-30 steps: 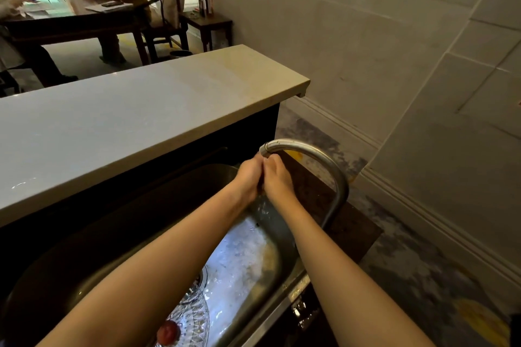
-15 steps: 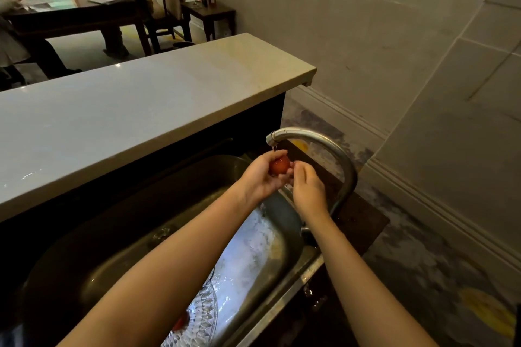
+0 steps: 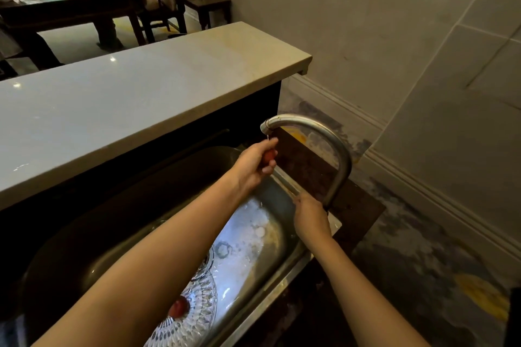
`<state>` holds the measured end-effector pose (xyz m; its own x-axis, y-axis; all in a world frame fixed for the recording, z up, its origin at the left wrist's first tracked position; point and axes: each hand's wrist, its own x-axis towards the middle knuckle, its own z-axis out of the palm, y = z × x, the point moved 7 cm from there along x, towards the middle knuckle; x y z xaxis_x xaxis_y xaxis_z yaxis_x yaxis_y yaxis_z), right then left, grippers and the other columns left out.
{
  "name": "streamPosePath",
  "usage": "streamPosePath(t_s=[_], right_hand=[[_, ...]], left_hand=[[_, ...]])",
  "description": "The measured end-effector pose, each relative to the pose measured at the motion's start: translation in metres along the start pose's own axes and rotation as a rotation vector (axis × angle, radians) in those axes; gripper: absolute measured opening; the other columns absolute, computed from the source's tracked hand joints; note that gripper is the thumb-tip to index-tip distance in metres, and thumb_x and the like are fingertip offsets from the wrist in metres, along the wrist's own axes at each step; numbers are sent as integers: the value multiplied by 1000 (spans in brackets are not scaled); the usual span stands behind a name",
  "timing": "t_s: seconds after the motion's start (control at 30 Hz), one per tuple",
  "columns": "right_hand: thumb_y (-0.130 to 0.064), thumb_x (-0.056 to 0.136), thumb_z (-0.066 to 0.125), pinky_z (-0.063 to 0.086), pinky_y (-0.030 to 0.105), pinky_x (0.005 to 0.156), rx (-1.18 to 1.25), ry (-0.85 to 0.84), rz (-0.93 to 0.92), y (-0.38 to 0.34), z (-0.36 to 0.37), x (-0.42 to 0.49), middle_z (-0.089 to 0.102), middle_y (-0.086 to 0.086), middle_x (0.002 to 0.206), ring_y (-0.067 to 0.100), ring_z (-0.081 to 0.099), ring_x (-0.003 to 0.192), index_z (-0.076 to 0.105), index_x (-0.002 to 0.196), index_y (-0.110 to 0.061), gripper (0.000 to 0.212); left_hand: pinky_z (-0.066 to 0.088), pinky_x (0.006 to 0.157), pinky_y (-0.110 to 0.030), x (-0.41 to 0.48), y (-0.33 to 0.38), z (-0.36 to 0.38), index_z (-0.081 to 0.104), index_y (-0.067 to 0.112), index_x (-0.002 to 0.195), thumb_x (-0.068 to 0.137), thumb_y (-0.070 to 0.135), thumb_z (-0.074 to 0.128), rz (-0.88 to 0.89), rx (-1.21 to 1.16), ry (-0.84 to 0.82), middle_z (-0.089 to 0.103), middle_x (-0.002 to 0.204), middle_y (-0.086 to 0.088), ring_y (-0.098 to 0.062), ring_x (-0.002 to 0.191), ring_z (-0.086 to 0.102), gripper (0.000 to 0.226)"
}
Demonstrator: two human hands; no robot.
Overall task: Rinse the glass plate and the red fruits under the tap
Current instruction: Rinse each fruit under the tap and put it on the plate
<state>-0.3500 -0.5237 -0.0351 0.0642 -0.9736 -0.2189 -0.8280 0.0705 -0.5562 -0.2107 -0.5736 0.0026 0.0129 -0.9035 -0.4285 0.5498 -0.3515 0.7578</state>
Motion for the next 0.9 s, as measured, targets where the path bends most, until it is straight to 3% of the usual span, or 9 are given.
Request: streamPosePath(t_s=[0.1, 0.17, 0.23, 0.33, 0.43, 0.5, 0.63, 0.77, 0.9], right_hand=[[-5, 94, 38, 52, 47, 86, 35, 25, 16, 1, -1, -1, 66, 15, 105, 34, 63, 98, 58, 106, -11, 24], [-7, 94, 38, 52, 49, 85, 47, 36, 17, 1, -1, -2, 65, 14, 100, 33, 63, 95, 56, 101, -13, 20], [-9, 94, 38, 51, 48, 83, 66, 42, 24, 1, -2, -3, 64, 12, 94, 32, 62, 91, 55, 94, -15, 17], [-10, 95, 37, 51, 49, 84, 95, 36, 23, 2, -3, -4, 63, 13, 94, 31, 61, 90, 55, 94, -12, 18], [-8, 96, 36, 52, 43, 79, 72, 28, -16, 0, -3, -5, 64, 13, 92, 30, 61, 87, 55, 96, -9, 19], [-6, 96, 36, 48, 38, 73, 54, 31, -28, 0, -3, -6, 64, 14, 92, 31, 61, 87, 54, 96, -9, 18], [-7, 95, 36, 42, 36, 67, 40, 54, -21, 1, -4, -7, 57, 10, 83, 34, 59, 84, 45, 85, -16, 16], [-10, 96, 38, 42, 34, 65, 50, 78, -17, 0, -5, -9, 62, 14, 92, 32, 59, 83, 43, 87, -17, 13], [-12, 96, 41, 53, 45, 75, 95, 84, -48, 0, -9, -11, 65, 13, 92, 32, 62, 85, 52, 91, -13, 12]], left_hand=[[24, 26, -11, -2, -2, -5, 52, 7, 78, 97, 42, 39, -25, 105, 42, 55, 63, -9, -7, 30, 43, 42], [30, 28, -12, -3, -2, -5, 53, 9, 78, 98, 46, 34, -14, 137, 64, 58, 63, -9, -9, 34, 47, 46], [40, 33, -14, -4, -2, -4, 52, 12, 82, 98, 41, 38, -9, 113, 67, 58, 73, -8, -12, 49, 55, 36], [49, 48, -15, -5, 0, 2, 51, 17, 87, 94, 16, 53, 7, 104, 19, 53, 85, -5, -14, 72, 54, 7], [43, 45, -14, -4, 0, 2, 51, 16, 88, 87, 0, 59, 31, 167, 6, 52, 81, -6, -11, 63, 52, 17], [33, 34, -13, -8, 1, 6, 49, 14, 85, 91, 17, 58, 26, 198, -13, 51, 75, -7, -8, 48, 47, 11], [25, 30, -12, -10, 5, 3, 47, 11, 88, 96, 41, 44, 43, 249, 59, 56, 69, -11, -9, 36, 43, 31], [41, 44, -15, -14, 7, 3, 51, 14, 95, 92, 22, 57, 77, 338, 47, 53, 82, -7, -12, 60, 50, 11], [49, 61, -22, -17, 6, -8, 48, 8, 125, 84, -1, 62, 70, 371, 103, 54, 102, -15, -17, 73, 57, 44]])
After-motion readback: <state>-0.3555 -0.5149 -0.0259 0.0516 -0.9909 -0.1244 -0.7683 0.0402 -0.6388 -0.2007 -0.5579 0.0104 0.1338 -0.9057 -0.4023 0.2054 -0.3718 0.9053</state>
